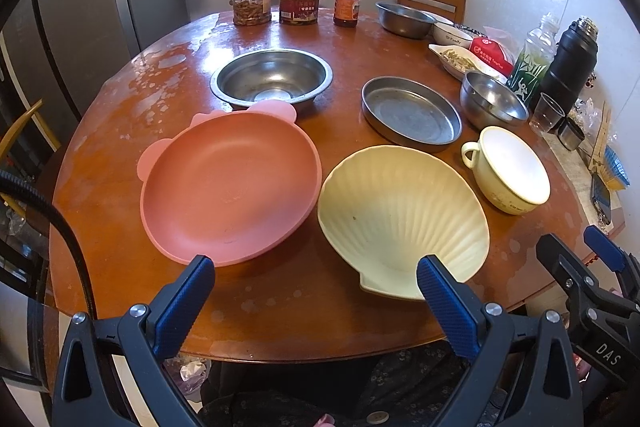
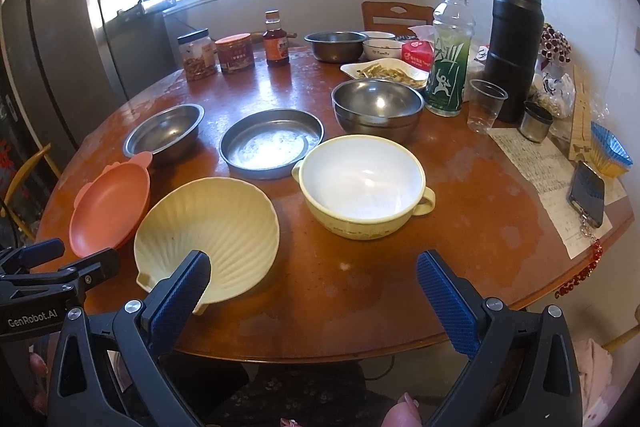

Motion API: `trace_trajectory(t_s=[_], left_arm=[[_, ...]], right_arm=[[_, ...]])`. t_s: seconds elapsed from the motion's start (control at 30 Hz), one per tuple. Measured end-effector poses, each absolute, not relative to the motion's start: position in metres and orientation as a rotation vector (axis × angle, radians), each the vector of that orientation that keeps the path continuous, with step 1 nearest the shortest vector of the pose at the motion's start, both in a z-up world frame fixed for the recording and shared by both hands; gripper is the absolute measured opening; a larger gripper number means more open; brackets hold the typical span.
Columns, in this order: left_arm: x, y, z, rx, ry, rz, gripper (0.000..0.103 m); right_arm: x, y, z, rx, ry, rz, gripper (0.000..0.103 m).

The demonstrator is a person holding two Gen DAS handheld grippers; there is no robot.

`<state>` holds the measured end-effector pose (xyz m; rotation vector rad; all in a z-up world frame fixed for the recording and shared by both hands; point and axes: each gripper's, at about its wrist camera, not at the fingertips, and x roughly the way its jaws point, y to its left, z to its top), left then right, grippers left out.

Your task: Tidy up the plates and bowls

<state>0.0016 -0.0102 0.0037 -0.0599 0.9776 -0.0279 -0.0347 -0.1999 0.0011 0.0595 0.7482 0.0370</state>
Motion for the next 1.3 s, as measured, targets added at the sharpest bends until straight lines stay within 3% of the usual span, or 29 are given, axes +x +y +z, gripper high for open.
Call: trace_trajectory(t_s=[1.3], left_arm=[[0.0023,-0.0082,-0.0052,-0.070,1.001,-0.033,0.102]], right_arm=[[-0.0336,-0.1955,-0.0048,0.078,0.776,0.071,0.103]])
